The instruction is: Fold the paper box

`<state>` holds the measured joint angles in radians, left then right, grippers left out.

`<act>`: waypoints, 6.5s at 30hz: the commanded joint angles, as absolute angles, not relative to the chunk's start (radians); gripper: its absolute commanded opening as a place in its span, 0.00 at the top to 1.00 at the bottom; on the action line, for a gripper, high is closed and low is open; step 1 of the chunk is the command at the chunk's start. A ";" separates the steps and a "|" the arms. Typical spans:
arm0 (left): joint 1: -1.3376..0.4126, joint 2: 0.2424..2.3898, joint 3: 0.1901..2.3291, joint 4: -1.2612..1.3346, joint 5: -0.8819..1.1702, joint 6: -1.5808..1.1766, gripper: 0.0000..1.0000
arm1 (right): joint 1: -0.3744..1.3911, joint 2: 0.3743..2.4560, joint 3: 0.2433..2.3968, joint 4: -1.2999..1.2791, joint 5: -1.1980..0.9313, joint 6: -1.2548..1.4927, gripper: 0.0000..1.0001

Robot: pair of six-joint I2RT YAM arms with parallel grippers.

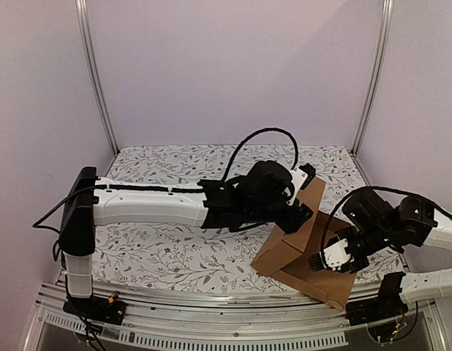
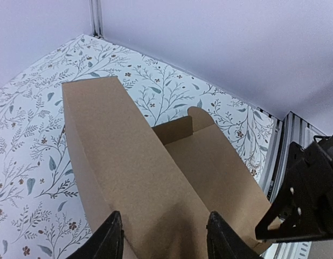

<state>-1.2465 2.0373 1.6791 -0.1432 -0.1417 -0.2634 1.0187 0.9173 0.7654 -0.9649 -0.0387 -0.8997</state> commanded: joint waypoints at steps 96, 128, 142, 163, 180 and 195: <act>-1.262 2.080 1.594 -0.223 -0.083 -0.332 0.48 | -0.030 1.611 0.950 -0.912 -0.596 -1.262 0.76; -1.330 2.219 1.707 -0.219 -0.064 -0.322 0.48 | -0.202 1.677 1.056 -1.128 -0.473 -1.258 0.48; -1.281 2.228 1.728 -0.223 -0.042 -0.312 0.48 | -0.212 1.703 1.023 -1.026 -0.315 -1.142 0.48; -1.175 2.140 1.620 -0.337 -0.086 0.040 0.49 | -0.092 1.495 1.053 -1.046 -0.620 -0.977 0.44; -1.363 1.808 1.156 -0.189 -0.413 -0.687 0.50 | 0.210 1.939 1.609 -0.914 -0.555 -0.745 0.40; -1.296 1.919 1.184 -0.334 -0.485 -0.640 0.58 | 0.272 2.278 1.859 -1.192 -0.721 -0.732 0.40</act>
<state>-1.3529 1.8751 1.1908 -0.2489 -0.4629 -0.6624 0.2592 2.3074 1.9083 -1.0935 -0.6952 -0.7341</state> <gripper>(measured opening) 0.412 0.614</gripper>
